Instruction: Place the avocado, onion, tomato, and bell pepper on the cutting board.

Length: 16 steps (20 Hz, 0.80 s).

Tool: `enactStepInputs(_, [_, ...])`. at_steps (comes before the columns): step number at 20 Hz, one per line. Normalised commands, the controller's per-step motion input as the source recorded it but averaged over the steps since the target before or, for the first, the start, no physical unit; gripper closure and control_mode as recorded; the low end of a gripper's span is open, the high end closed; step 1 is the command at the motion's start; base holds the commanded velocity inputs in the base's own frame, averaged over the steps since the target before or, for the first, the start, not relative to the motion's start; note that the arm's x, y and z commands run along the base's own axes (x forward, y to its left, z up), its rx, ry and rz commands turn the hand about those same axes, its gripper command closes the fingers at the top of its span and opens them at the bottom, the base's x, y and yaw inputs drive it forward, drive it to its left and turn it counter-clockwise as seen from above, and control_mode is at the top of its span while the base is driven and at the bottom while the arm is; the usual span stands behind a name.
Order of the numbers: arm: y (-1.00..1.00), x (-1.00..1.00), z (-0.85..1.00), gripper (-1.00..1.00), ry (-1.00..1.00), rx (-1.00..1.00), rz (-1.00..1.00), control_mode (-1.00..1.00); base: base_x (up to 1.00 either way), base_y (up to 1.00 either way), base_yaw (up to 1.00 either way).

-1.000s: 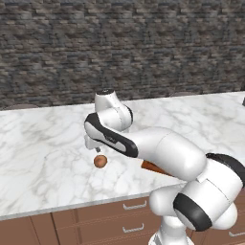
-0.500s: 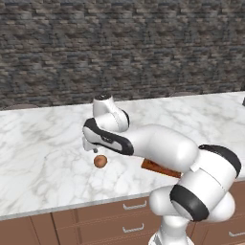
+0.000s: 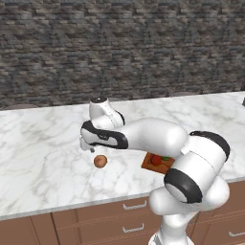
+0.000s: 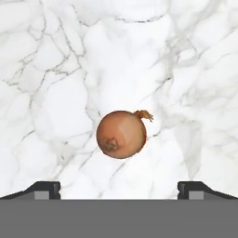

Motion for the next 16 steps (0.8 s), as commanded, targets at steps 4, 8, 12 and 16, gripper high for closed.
enactStepInputs(4, [0.07,0.26,-0.32,-1.00,0.00,0.00,0.00,-1.00,0.00,0.00,0.00])
enactStepInputs(8, [0.15,0.28,-0.29,-1.00,0.00,0.00,0.00,-1.00,0.00,0.00,0.00])
enactStepInputs(12, [0.04,0.10,-0.26,-1.00,0.00,0.00,0.00,-1.00,0.00,0.00,0.00])
enactStepInputs(16, [0.00,0.00,-0.25,-1.00,0.00,0.00,0.00,-1.00,0.00,0.00,0.00])
